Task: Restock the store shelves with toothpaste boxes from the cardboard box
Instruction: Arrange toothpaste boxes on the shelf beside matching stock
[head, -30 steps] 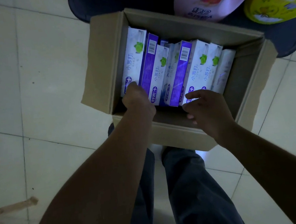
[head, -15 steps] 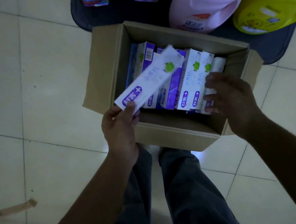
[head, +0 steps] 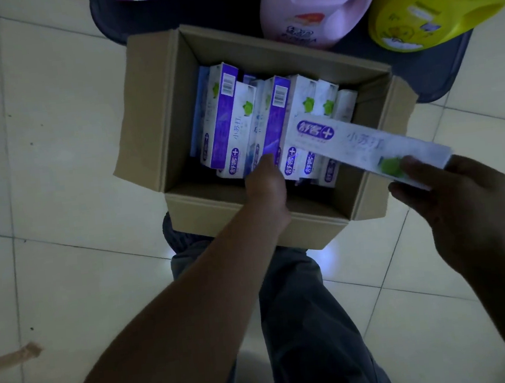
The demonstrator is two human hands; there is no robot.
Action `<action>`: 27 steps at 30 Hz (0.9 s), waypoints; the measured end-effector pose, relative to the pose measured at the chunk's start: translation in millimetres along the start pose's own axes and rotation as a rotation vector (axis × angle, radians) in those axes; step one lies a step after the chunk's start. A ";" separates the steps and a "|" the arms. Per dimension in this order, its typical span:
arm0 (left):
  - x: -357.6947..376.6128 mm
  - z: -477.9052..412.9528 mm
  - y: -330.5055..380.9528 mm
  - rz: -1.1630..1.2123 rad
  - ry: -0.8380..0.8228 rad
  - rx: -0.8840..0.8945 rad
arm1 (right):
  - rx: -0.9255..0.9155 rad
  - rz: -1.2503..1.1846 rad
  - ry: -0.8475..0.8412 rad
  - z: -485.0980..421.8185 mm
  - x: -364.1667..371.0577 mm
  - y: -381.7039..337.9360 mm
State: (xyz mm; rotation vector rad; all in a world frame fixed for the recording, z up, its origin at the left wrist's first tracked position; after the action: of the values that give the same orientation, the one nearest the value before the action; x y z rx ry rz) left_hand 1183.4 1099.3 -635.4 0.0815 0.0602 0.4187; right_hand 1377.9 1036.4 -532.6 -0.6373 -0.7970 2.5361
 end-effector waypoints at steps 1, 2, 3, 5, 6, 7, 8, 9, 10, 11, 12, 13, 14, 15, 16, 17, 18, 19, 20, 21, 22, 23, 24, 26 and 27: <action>8.5 -6.0 -7.5 0.052 0.007 -0.029 | 0.001 -0.024 0.027 3.0 -2.5 0.8; 14.9 -10.0 -13.9 0.114 0.010 -0.047 | 0.002 -0.042 0.041 5.8 -4.1 1.8; 20.0 -13.6 -17.9 0.172 0.007 -0.062 | -0.001 -0.053 0.051 8.3 -5.7 3.3; 28.7 -21.9 -21.6 0.232 -0.011 -0.051 | -0.011 -0.060 0.062 11.2 -7.2 7.3; 31.7 -25.1 -23.1 0.237 -0.010 -0.029 | -0.014 -0.059 0.068 11.8 -7.3 9.5; 33.7 -27.7 -24.5 0.245 -0.003 -0.015 | -0.019 -0.059 0.073 12.5 -6.8 11.3; 36.0 -29.4 -27.2 0.255 -0.006 -0.020 | -0.022 -0.058 0.076 13.2 -6.2 12.4; 38.0 -29.9 -29.5 0.262 -0.009 -0.037 | -0.020 -0.060 0.082 14.0 -5.5 13.0; 40.5 -29.8 -31.8 0.266 -0.011 -0.063 | -0.014 -0.070 0.090 15.2 -4.6 12.9; 41.9 -28.4 -33.8 0.260 -0.008 -0.088 | -0.007 -0.082 0.092 16.8 -4.1 12.3; 43.7 -26.4 -35.7 0.250 0.011 -0.113 | -0.003 -0.093 0.090 18.5 -3.8 11.1; 45.4 -24.5 -36.8 0.240 0.044 -0.124 | -0.004 -0.096 0.088 20.5 -4.3 9.1; 46.5 -22.5 -38.2 0.240 0.086 -0.115 | -0.008 -0.095 0.090 23.3 -5.1 6.2; 45.8 -19.5 -39.6 0.225 0.137 -0.073 | -0.015 -0.093 0.095 26.9 -6.2 2.3; 43.1 -13.6 -40.1 0.197 0.199 0.012 | -0.025 -0.092 0.101 31.1 -7.4 -2.7; 38.8 -6.0 -38.1 0.172 0.237 0.137 | -0.033 -0.090 0.109 35.9 -8.4 -9.0; 32.3 3.1 -34.1 0.148 0.233 0.275 | -0.040 -0.083 0.117 41.5 -9.0 -16.3; 22.0 13.9 -26.3 0.106 0.208 0.395 | -0.048 -0.075 0.123 47.6 -9.3 -24.2; 9.4 27.0 -16.4 0.058 0.180 0.488 | -0.061 -0.069 0.125 54.7 -9.9 -32.6; -6.4 41.9 -4.7 0.010 0.154 0.558 | -0.080 -0.061 0.122 62.8 -10.1 -42.0; -23.2 58.4 7.4 -0.039 0.126 0.609 | -0.102 -0.051 0.113 72.7 -10.0 -52.6; -40.8 76.2 20.4 -0.087 0.093 0.653 | -0.126 -0.042 0.103 83.5 -9.5 -64.5; -57.4 96.4 34.3 -0.118 0.054 0.688 | -0.149 -0.041 0.095 96.1 -8.6 -77.8; -86.8 144.5 66.7 -0.112 -0.039 0.741 | -0.195 -0.065 0.079 125.8 -5.7 -109.2; -98.4 171.1 84.6 -0.104 -0.081 0.770 | -0.220 -0.086 0.063 142.3 -3.8 -126.3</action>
State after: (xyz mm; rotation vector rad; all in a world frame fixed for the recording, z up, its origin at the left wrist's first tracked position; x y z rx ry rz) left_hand 1072.3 1124.8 -453.3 0.8504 0.1426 0.2685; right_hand 1335.5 1069.1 -349.9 -0.7322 -1.0671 2.3585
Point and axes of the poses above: each hand's wrist, its own z-axis away from the middle knuckle, its own x-axis out of the palm, y = z × x, the point moved 1 cm from there along -z, towards the middle knuckle, and after that the axes turned 5 degrees about z, right-handed, at the moved point
